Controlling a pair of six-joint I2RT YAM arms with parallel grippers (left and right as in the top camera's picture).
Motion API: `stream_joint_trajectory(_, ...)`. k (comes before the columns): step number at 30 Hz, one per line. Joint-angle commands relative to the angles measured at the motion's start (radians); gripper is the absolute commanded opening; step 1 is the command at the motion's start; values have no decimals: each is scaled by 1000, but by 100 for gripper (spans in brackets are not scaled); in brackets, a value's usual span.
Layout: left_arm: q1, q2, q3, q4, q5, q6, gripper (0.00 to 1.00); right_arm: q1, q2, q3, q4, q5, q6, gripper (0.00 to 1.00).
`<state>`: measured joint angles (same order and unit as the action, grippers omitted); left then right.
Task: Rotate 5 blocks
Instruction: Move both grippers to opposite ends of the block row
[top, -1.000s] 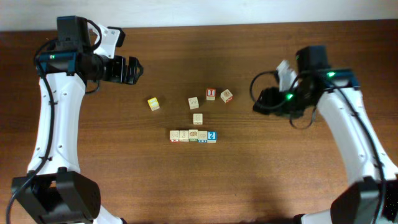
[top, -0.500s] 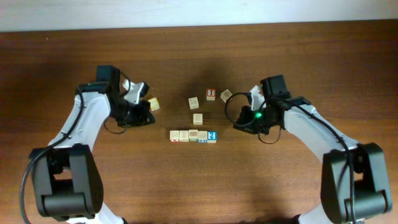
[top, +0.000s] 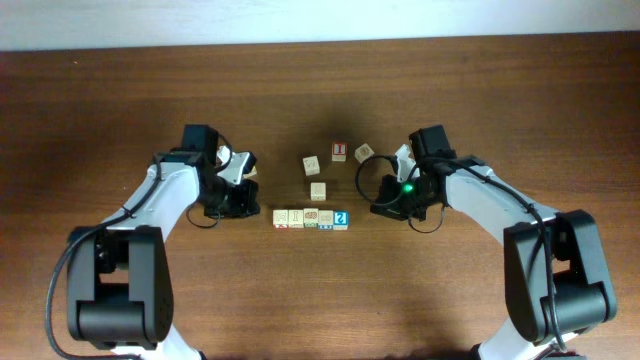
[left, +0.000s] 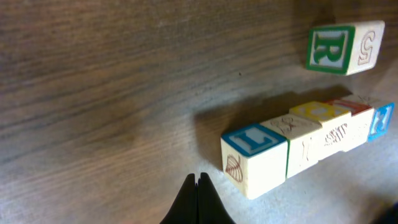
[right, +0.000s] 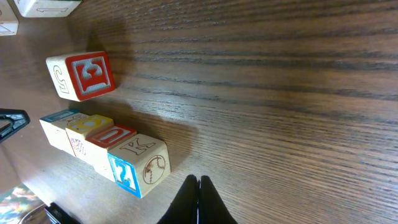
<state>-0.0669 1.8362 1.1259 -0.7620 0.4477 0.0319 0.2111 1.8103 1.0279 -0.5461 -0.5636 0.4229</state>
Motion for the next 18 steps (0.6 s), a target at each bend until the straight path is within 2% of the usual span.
stream_joint_trajectory(1, -38, 16, -30, 37, 19, -17, 0, 7, 10, -11, 4, -9, 5, 4)
stream_joint_trajectory(3, -67, 16, -30, 65, 65, -23, 0, 7, 10, -11, 4, -9, 5, 4)
stream_joint_trajectory(7, -107, 17, -30, 86, 32, -90, 0, 7, 10, -11, 4, -9, 5, 4)
stream_joint_trajectory(13, -108, 17, -30, 91, 25, -92, 0, 11, 10, -11, 0, -20, 5, 4)
stream_joint_trajectory(15, -108, 17, -30, 74, -21, -159, 0, 23, 10, -11, 0, -20, 5, 4)
stream_joint_trajectory(18, -110, 17, -34, 68, -18, -178, 0, 24, 11, -11, 1, -16, 5, 4)
